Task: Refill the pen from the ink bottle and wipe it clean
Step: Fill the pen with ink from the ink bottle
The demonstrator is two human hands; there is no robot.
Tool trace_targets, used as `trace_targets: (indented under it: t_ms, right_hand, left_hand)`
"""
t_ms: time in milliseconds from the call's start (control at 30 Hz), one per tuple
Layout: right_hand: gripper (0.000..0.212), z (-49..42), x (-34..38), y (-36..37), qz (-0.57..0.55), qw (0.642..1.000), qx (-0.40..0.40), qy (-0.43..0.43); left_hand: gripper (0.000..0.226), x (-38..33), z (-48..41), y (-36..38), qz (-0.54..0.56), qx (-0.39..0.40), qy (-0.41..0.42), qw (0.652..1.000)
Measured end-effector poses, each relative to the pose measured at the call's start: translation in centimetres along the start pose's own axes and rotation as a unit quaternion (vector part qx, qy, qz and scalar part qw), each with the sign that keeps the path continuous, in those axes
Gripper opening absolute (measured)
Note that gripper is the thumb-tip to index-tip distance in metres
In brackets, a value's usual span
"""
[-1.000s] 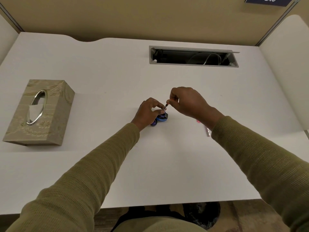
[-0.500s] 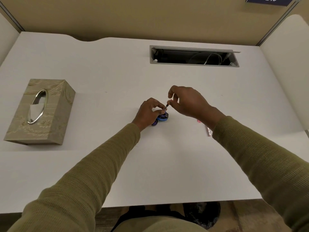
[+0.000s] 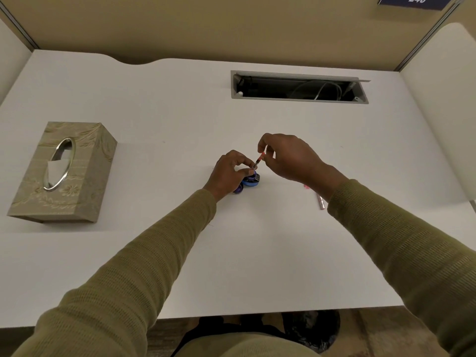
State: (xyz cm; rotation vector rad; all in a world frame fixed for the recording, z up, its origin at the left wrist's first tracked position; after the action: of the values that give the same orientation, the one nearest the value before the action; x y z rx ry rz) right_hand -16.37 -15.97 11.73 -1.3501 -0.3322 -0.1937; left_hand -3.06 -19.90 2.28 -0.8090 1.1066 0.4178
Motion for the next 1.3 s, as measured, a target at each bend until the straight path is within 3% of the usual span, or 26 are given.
trace_targets:
  t_ms: [133, 300, 533, 667, 800, 900, 1067, 1300]
  right_hand:
    - [0.007, -0.14, -0.09, 0.01, -0.008, 1.0, 0.003, 0.009]
    - [0.018, -0.06, 0.0, -0.13, -0.005, 1.0, -0.002, 0.009]
    - [0.006, 0.08, 0.13, -0.07, -0.005, 1.0, 0.008, 0.0]
    - [0.016, 0.18, 0.3, -0.19, -0.007, 1.0, 0.002, 0.003]
    - [0.013, 0.33, 0.45, -0.15, -0.011, 1.0, 0.008, -0.004]
    - [0.007, 0.31, 0.33, -0.11, -0.012, 1.0, 0.009, 0.001]
    - [0.025, 0.29, 0.1, -0.13, -0.011, 1.0, -0.006, 0.02]
    - [0.013, 0.43, 0.23, 0.23, -0.002, 1.0, 0.015, 0.005]
  left_hand:
    - [0.024, 0.11, -0.03, -0.06, 0.002, -0.004, 0.003, 1.0]
    - [0.022, 0.04, 0.02, 0.04, -0.002, -0.005, 0.003, 1.0]
    - [0.025, -0.04, 0.06, -0.04, -0.001, -0.008, 0.003, 1.0]
    - [0.019, -0.11, 0.22, -0.03, -0.001, -0.006, 0.007, 1.0]
    - [0.024, -0.32, 0.26, -0.03, 0.002, -0.008, 0.007, 1.0]
    - [0.017, -0.34, 0.27, 0.07, -0.003, -0.004, 0.007, 1.0]
    - [0.016, -0.25, 0.33, 0.12, 0.001, -0.004, 0.004, 1.0]
    - [0.011, -0.04, 0.33, 0.1, 0.004, -0.004, -0.005, 1.0]
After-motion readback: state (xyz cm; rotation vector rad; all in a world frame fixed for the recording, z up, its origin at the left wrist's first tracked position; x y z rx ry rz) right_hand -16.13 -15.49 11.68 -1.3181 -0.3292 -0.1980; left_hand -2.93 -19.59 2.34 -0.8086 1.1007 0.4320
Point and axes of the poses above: each hand's wrist, its own z-axis away from the middle knuckle, its own y-axis out of the palm, x = y × z, the point moved 7 cm from there along -z, towards the middle knuckle, and after that the axes turned 11 degrees about x, right-handed, at the moved point
